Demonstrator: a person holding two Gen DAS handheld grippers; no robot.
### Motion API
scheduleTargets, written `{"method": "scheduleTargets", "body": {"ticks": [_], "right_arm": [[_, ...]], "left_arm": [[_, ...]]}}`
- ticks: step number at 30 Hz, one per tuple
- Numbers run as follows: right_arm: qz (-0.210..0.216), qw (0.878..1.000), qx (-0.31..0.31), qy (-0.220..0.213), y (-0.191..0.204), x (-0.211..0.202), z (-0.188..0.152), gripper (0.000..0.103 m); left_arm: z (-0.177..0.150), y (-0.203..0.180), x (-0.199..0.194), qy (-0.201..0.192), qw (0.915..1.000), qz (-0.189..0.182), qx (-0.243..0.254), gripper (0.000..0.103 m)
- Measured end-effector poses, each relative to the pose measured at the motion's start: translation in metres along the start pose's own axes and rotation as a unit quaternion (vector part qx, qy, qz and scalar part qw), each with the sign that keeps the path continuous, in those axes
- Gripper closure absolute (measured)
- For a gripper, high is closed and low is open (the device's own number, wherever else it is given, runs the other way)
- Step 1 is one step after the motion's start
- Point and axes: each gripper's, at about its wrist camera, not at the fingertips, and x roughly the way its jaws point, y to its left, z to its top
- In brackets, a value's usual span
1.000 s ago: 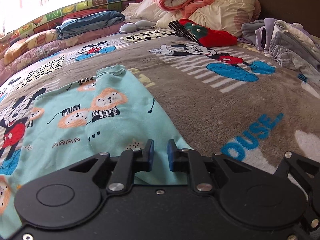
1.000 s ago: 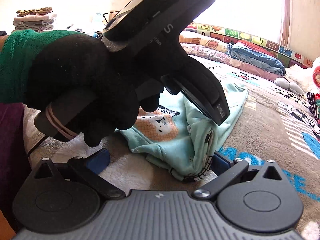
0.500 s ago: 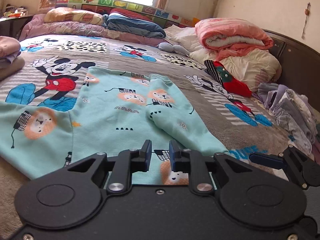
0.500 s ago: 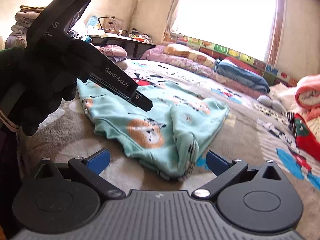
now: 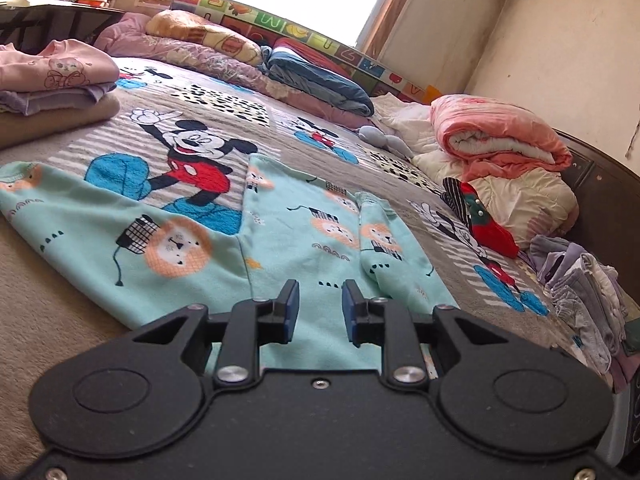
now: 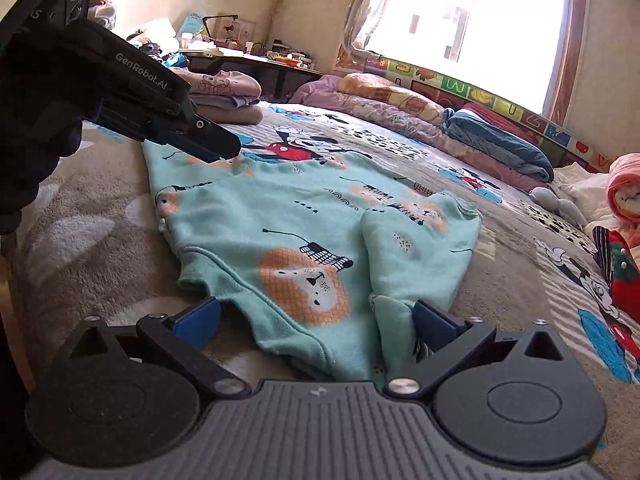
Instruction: Fold clothes
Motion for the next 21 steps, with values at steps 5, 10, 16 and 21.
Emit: {"method": "scheduleTargets", "body": {"ticks": [5, 10, 16, 21], "right_arm": [[0.020, 1.000, -0.022, -0.008, 0.025, -0.014, 0.006, 0.007], [0.055, 0.998, -0.027, -0.001, 0.044, -0.014, 0.008, 0.013], [0.090, 0.996, 0.004, 0.017, 0.048, -0.011, -0.002, 0.011], [0.120, 0.992, 0.030, 0.033, 0.051, -0.008, -0.010, 0.009]], "left_arm": [[0.017, 0.047, -0.018, -0.027, 0.9948, 0.055, -0.081, 0.072], [0.019, 0.101, -0.033, -0.033, 0.9731, 0.110, -0.199, 0.054], [0.010, 0.157, -0.046, -0.047, 0.9385, 0.137, -0.314, 0.054], [0.009, 0.186, -0.042, -0.073, 0.9111, 0.095, -0.394, 0.055]]}}
